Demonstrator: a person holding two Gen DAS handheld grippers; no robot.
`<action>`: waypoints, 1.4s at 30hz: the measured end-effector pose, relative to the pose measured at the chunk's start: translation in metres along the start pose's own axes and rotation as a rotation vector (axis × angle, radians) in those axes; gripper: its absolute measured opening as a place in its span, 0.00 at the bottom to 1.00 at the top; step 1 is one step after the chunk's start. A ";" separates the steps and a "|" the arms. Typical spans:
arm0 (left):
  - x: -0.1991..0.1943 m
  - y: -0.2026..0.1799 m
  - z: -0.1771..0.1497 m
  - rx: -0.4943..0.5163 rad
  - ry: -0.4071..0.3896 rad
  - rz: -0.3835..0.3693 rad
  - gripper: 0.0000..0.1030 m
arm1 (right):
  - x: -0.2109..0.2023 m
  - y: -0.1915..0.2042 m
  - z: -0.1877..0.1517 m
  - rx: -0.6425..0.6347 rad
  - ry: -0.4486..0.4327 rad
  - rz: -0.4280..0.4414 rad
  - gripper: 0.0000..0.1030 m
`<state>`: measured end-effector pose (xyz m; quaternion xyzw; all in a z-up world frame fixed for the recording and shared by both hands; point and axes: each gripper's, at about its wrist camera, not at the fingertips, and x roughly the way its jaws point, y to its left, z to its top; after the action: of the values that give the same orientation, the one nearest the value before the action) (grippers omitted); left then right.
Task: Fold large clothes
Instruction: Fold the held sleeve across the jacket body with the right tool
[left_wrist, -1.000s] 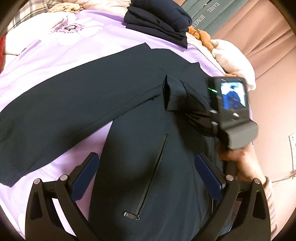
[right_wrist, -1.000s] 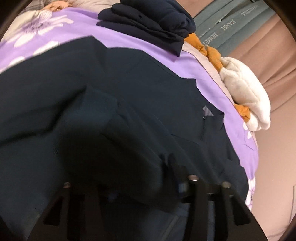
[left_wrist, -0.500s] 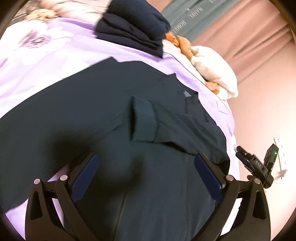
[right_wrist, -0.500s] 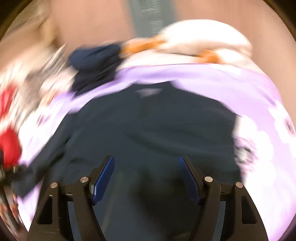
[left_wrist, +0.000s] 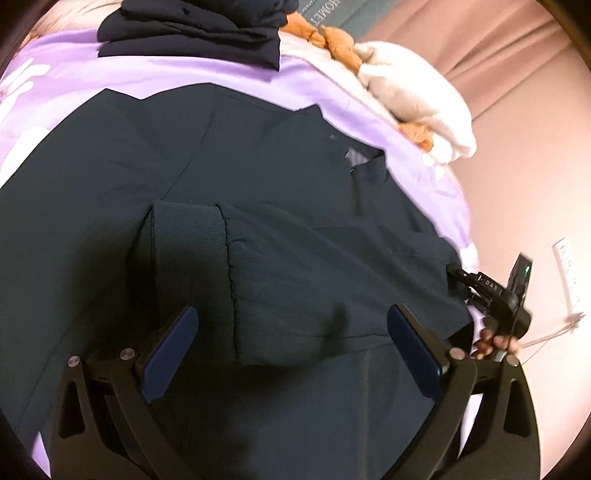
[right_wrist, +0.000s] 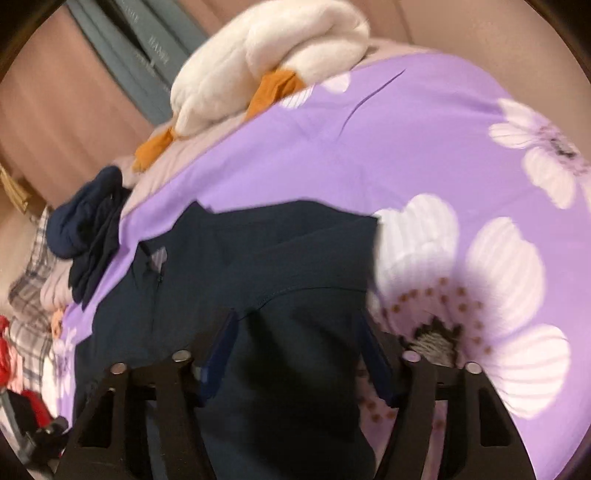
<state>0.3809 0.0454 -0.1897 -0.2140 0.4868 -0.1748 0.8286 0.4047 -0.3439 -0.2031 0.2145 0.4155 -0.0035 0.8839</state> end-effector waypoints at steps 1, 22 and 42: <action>0.003 0.001 0.000 0.012 0.010 0.014 0.99 | 0.006 0.000 -0.001 -0.016 0.027 -0.002 0.16; -0.026 -0.003 0.029 0.006 -0.091 -0.064 0.98 | -0.064 0.006 -0.021 -0.151 -0.226 -0.039 0.31; 0.018 -0.003 -0.031 0.021 0.102 -0.076 0.21 | -0.024 0.011 -0.080 -0.271 0.080 -0.082 0.08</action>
<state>0.3615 0.0282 -0.2147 -0.2143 0.5181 -0.2219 0.7978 0.3322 -0.3077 -0.2261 0.0763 0.4557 0.0252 0.8865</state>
